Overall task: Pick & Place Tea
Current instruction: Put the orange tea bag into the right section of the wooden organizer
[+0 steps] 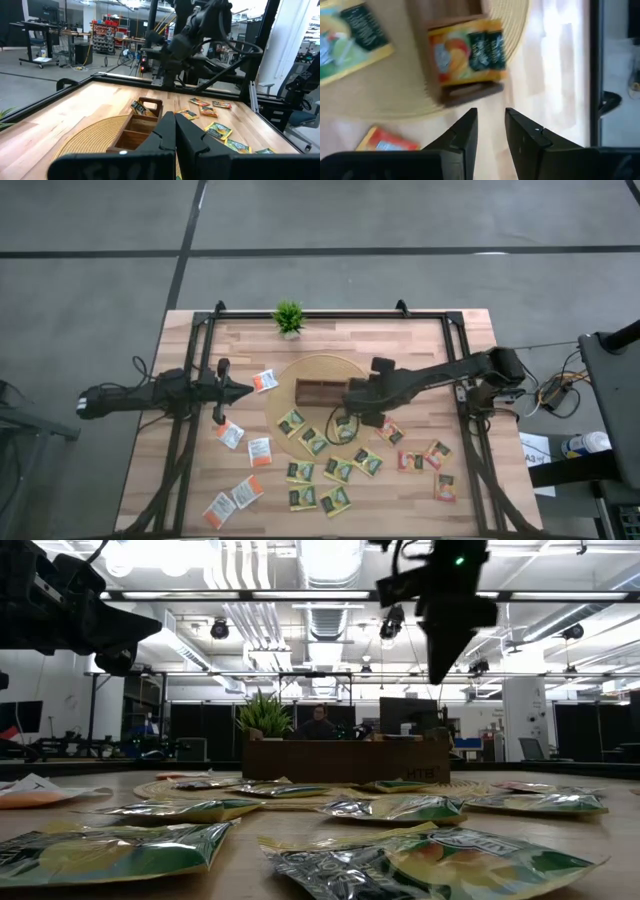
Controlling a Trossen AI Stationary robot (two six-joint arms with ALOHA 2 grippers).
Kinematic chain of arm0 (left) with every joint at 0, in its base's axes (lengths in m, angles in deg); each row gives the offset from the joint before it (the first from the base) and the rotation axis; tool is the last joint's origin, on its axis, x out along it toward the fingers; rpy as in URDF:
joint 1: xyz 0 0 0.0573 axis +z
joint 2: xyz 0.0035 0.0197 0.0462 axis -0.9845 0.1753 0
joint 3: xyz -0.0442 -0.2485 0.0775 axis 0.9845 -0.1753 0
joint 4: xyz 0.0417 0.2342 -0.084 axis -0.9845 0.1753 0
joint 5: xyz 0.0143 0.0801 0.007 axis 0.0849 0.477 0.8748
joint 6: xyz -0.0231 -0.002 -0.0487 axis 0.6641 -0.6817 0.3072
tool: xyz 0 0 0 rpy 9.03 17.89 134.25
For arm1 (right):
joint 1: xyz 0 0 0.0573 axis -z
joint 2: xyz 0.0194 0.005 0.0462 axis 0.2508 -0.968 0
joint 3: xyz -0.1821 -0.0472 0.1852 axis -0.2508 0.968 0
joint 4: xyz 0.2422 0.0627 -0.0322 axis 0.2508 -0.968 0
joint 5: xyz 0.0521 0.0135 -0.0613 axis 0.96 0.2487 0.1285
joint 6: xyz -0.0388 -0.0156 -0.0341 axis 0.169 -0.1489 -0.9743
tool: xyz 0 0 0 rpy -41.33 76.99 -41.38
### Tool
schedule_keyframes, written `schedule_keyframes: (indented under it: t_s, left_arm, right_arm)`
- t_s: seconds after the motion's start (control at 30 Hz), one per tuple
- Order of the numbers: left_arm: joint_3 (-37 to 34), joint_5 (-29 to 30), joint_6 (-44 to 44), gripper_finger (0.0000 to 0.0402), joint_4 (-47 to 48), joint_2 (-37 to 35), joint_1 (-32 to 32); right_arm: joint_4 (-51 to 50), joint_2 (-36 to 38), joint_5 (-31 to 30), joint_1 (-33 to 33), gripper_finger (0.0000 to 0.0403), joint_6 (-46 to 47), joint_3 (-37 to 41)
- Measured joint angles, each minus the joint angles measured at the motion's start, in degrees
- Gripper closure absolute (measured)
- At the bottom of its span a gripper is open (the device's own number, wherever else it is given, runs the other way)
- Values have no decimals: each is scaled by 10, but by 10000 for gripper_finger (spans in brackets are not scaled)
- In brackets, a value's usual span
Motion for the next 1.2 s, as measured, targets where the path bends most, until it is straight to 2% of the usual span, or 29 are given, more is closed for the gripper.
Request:
schedule_keyframes:
  t_s: [0.13, 0.33, 0.63, 0.73, 0.9, 1.07, 1.2]
  left_arm:
    - [0, 0, 0, 402, 0, 0, 0]
    - [0, 0, 0, 402, 0, 0, 0]
    - [0, 0, 0, 402, 0, 0, 0]
    - [0, 0, 0, 402, 0, 0, 0]
    - [0, 0, 0, 402, 0, 0, 0]
    - [0, 0, 0, 402, 0, 0, 0]
    - [0, 0, 0, 402, 0, 0, 0]
  right_arm:
    - [-1, 42, 27, -20, 307, 47, 37]
    - [-1, 92, 74, -53, 307, 181, 100]
    - [1, 135, 132, -102, 307, 362, 140]
    - [1, 137, 145, -112, 307, 457, 145]
    - [3, 137, 202, -112, 307, 660, 149]
    - [5, 136, 227, -113, 307, 881, 152]
    - [7, 136, 230, -118, 307, 963, 152]
